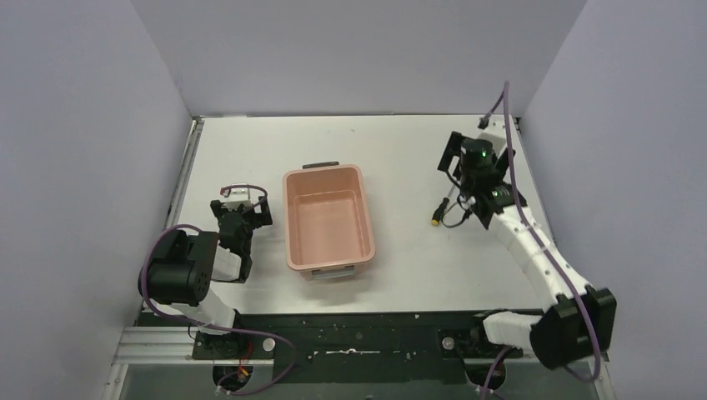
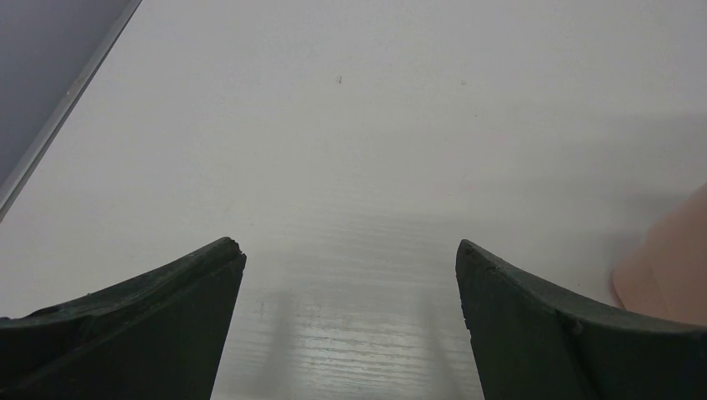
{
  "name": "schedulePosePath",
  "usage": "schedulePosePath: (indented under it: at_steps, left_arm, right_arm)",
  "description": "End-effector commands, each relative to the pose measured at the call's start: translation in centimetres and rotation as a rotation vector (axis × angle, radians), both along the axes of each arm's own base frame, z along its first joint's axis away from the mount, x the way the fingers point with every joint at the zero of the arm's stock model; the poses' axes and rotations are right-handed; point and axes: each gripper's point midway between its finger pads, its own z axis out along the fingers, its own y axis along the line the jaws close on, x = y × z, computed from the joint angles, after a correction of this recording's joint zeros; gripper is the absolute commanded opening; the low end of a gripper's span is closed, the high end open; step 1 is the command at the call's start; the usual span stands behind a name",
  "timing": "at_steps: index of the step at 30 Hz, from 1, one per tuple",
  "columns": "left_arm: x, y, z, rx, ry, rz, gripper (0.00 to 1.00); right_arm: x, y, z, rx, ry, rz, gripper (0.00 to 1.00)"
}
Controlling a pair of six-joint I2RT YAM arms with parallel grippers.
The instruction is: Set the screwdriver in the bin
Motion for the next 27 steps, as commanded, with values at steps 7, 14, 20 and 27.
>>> schedulePosePath:
  at_steps: [7,14,20,27]
  left_arm:
    - [0.3,0.0,0.9,0.004,-0.032,-0.009,0.97]
    - [0.3,0.0,0.9,0.005,-0.033,-0.009,0.97]
    - [0.3,0.0,0.9,0.004,-0.032,-0.008,0.97]
    - [0.3,0.0,0.9,0.004,-0.033,-0.009,0.97]
  right_arm:
    - [5.4,0.4,-12.6,0.081,0.479,0.075,0.92]
    - [4.8,1.5,-21.2,0.123,0.678,0.116,0.72]
    - [3.9,1.0,-21.5,0.089,0.712,0.121,0.00]
    - [4.9,1.8,-10.0,0.037,0.592,0.177,0.00]
